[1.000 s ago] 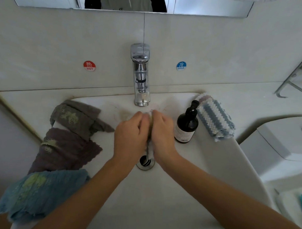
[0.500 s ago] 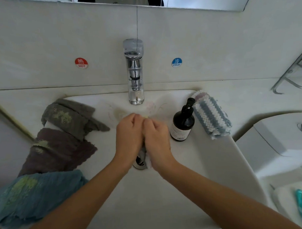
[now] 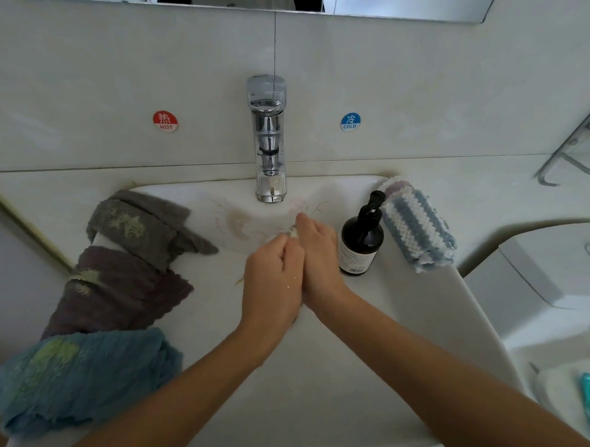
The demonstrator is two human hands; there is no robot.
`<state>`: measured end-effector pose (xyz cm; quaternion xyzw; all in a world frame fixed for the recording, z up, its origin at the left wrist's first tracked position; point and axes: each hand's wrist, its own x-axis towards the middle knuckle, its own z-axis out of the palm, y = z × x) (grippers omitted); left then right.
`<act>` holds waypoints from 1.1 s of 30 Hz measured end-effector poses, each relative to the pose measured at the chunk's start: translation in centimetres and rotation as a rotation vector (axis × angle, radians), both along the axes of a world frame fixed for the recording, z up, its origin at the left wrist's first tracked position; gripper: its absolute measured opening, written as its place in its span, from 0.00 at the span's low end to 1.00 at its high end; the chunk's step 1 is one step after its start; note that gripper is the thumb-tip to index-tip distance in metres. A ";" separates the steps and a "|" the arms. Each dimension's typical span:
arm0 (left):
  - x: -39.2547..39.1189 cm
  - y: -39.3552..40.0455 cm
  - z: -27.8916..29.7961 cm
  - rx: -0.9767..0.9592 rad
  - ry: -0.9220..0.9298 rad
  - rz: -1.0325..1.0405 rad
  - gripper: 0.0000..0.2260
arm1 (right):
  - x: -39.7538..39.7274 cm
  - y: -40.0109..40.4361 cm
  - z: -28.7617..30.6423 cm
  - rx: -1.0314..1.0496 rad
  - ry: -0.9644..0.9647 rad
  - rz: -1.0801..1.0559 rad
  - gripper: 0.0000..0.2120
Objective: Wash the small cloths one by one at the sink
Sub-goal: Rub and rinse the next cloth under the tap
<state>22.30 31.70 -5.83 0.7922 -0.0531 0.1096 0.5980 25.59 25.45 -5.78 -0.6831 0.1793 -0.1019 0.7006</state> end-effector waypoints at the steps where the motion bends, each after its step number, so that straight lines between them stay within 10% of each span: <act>1: 0.4 0.0 0.2 -0.011 0.000 0.007 0.15 | -0.5 0.0 0.0 -0.019 -0.007 0.020 0.19; 19: 4.3 2.9 0.5 0.058 -0.006 -0.091 0.16 | -1.6 -0.5 1.0 -0.124 -0.143 0.267 0.23; 27: 5.9 8.0 3.2 0.267 0.097 -0.326 0.13 | -0.6 -4.2 2.8 -0.030 0.014 0.337 0.09; 33: 5.8 9.3 3.7 0.376 0.120 -0.425 0.10 | -0.4 -5.5 3.5 -0.385 0.055 0.578 0.16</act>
